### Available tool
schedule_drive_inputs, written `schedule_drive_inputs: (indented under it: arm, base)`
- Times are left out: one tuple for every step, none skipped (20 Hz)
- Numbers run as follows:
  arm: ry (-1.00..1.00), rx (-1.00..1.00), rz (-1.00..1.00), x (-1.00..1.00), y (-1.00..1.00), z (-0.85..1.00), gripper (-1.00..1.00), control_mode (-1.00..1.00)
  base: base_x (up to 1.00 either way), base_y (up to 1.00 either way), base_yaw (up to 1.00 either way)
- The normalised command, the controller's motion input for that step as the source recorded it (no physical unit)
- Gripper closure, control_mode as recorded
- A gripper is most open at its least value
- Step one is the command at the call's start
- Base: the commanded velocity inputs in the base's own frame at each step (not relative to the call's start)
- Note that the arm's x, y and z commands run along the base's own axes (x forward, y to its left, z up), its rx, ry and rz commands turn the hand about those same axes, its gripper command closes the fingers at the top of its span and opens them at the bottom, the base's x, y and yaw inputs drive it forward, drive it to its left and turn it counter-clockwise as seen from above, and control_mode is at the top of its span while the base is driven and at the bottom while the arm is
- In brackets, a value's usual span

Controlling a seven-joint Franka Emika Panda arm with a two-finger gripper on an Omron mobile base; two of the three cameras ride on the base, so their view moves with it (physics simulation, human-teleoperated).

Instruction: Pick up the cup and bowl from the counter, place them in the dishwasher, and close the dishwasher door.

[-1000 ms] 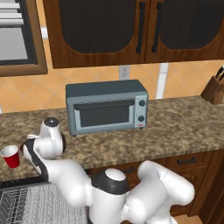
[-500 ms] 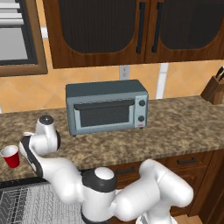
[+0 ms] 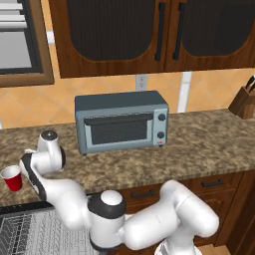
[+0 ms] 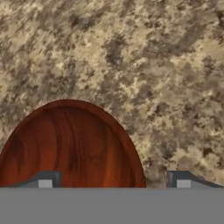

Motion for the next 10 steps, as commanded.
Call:
schedule_drive_inputs:
  arm:
    - [0.00,0.00,0.00,0.09,0.38,-0.24,1.00,-1.00]
    - [0.00,0.00,0.00,0.04,0.39,-0.27,1.00,-1.00]
    - [0.00,0.00,0.00,0.05,0.38,-0.29,1.00,-1.00]
    - [0.00,0.00,0.00,0.03,0.30,-0.31,1.00,-1.00]
    - [0.00,0.00,0.00,0.02,0.23,-0.29,1.00,-1.00]
    - [0.00,0.00,0.00,0.03,0.18,-0.31,1.00,-1.00]
    - [0.00,0.00,0.00,0.04,0.09,-0.27,1.00,-1.00]
    - [0.00,0.00,0.00,0.02,0.01,-0.18,1.00,-1.00]
    - [0.00,0.00,0.00,0.00,0.00,-0.02,1.00,-1.00]
    - [0.00,0.00,-0.01,0.00,-0.15,0.00,1.00,-1.00]
  base:
    - [0.00,0.00,0.00]
    - [0.00,0.00,0.00]
    - [0.00,0.00,0.00]
    - [0.00,0.00,0.00]
    - [0.00,0.00,0.00]
    - [0.00,0.00,0.00]
    - [0.00,0.00,0.00]
    - [0.00,0.00,0.00]
    - [0.00,0.00,0.00]
    - [0.00,0.00,0.00]
